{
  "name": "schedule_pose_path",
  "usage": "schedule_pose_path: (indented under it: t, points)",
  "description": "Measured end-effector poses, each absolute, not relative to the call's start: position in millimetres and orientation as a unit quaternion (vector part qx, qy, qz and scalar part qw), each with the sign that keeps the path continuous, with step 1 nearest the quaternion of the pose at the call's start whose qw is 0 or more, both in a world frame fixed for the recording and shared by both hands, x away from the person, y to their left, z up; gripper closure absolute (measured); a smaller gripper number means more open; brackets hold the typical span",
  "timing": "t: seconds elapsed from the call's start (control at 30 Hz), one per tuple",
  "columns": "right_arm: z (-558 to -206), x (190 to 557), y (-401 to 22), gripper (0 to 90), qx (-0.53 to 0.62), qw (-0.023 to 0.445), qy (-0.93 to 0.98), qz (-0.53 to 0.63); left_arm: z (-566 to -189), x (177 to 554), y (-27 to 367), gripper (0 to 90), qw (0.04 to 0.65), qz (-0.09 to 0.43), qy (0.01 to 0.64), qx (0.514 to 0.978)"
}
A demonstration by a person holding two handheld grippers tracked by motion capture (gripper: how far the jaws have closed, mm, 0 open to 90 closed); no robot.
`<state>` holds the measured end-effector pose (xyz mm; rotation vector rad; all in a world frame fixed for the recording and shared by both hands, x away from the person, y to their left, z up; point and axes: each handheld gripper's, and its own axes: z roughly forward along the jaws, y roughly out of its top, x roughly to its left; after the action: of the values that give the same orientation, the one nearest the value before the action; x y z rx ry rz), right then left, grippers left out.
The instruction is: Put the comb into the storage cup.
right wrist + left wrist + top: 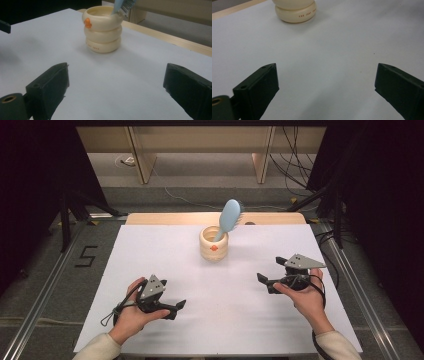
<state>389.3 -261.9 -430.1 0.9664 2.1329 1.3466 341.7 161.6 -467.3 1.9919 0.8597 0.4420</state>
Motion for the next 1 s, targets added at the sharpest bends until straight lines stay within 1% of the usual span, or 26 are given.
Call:
schedule_pose_path:
  t: [0.63,1.0]
  points:
    - [-444.0,354.9,-280.5,7.2,0.339,0.206,0.787,0.472,-467.0,334.3,171.3,4.3,0.448,0.182,0.356,0.800]
    - [-452.7,339.3,-297.6,7.3,0.350,0.212,0.779,0.475,-468.1,333.7,172.8,4.3,0.446,0.181,0.357,0.800]
